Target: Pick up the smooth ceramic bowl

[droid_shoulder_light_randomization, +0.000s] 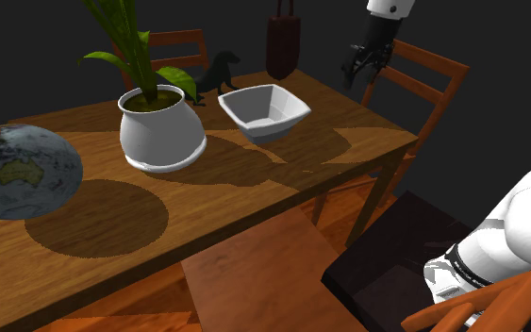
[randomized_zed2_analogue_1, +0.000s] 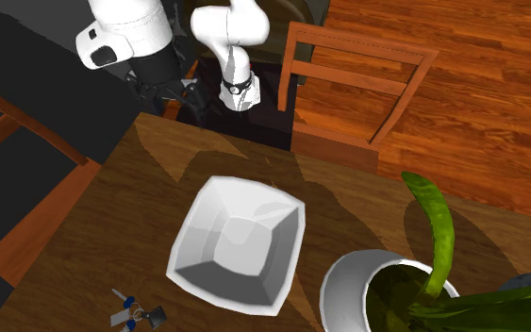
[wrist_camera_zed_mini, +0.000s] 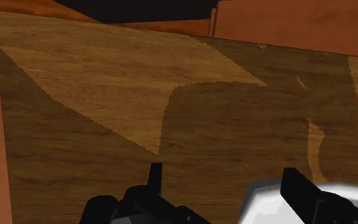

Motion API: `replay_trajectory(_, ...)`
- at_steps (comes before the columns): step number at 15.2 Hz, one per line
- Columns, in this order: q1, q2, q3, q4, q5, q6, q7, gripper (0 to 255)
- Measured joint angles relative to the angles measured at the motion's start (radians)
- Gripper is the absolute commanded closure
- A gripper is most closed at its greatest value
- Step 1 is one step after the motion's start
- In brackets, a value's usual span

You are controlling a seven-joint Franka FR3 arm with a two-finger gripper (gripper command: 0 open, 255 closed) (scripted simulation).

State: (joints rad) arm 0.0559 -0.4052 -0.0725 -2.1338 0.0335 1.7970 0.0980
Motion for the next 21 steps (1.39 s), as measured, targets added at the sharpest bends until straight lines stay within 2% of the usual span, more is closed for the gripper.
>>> replay_trajectory(6,0.02,0.247,-0.025,0.186,0.115,0.029,-0.017,0)
replay_trajectory(13,0.014,0.53,-0.04,0.468,0.256,-0.013,-0.044,0)
replay_trajectory(16,0.014,0.562,-0.037,0.471,0.272,0.011,-0.049,0)
replay_trajectory(21,0.015,0.572,-0.035,0.418,0.28,0.071,-0.066,0)
